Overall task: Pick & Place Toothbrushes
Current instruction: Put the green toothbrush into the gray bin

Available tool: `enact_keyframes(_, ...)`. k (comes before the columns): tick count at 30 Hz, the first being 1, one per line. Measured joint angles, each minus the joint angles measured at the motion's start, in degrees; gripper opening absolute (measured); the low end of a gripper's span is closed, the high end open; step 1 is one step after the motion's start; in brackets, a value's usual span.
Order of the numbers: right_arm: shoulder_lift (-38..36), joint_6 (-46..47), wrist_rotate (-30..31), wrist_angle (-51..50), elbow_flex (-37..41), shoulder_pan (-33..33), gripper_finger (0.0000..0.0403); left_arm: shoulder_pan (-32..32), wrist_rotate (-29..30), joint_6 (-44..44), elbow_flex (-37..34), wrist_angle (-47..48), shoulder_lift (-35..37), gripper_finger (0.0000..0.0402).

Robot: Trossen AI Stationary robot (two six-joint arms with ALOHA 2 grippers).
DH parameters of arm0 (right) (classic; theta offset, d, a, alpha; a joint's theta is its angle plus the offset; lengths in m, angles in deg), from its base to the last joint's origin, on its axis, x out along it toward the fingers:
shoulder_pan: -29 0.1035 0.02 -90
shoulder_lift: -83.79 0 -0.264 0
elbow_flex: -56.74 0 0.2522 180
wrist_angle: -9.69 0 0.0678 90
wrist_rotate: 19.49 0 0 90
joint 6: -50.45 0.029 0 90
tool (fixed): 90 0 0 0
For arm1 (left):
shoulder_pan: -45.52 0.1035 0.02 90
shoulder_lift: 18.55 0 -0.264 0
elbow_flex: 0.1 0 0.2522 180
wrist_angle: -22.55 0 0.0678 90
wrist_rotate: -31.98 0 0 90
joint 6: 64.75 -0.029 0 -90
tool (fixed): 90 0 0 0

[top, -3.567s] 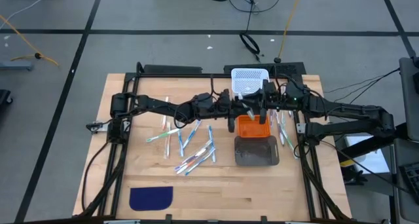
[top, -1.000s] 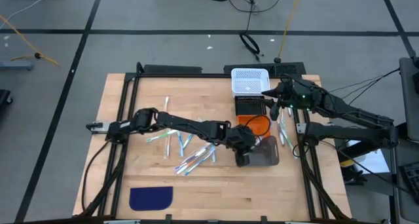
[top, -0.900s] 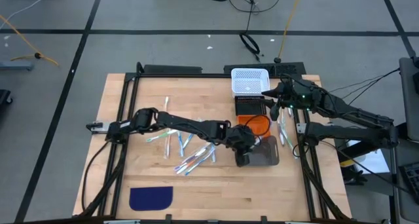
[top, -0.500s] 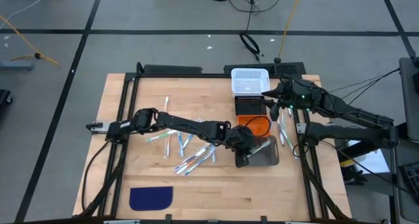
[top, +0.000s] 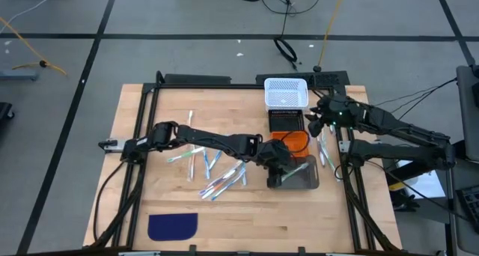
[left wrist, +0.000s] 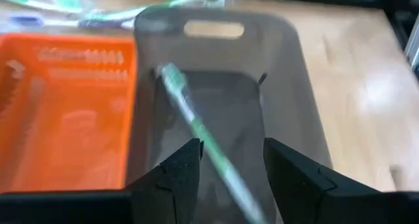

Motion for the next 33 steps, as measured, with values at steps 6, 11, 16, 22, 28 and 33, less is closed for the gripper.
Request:
enact_keyframes(6,1.82,6.54,2.76,-8.99,0.00,-1.22,0.0160,1.00,0.23,-3.61,0.02,3.44,2.50,0.0170)
enact_keyframes(11,4.56,9.64,3.96,-14.22,1.05,-4.02,0.0160,2.60,2.70,-4.73,0.07,7.83,3.28,0.0170)
enact_keyframes(16,7.88,9.89,3.80,-14.73,3.47,-7.14,0.0160,4.50,4.79,-4.60,0.04,15.11,3.11,0.0170)
enact_keyframes(22,12.30,9.72,3.75,-15.18,5.08,-11.69,0.0160,5.90,4.92,-5.18,0.04,19.21,3.34,0.0170)
enact_keyframes(28,16.54,8.54,2.57,-14.67,6.15,-15.34,0.0160,7.00,8.70,-5.97,0.00,23.49,4.29,0.0170)
enact_keyframes(33,19.10,7.79,2.24,-11.92,8.28,-17.45,0.0160,7.52,10.38,-6.31,0.01,26.37,5.76,0.0170)
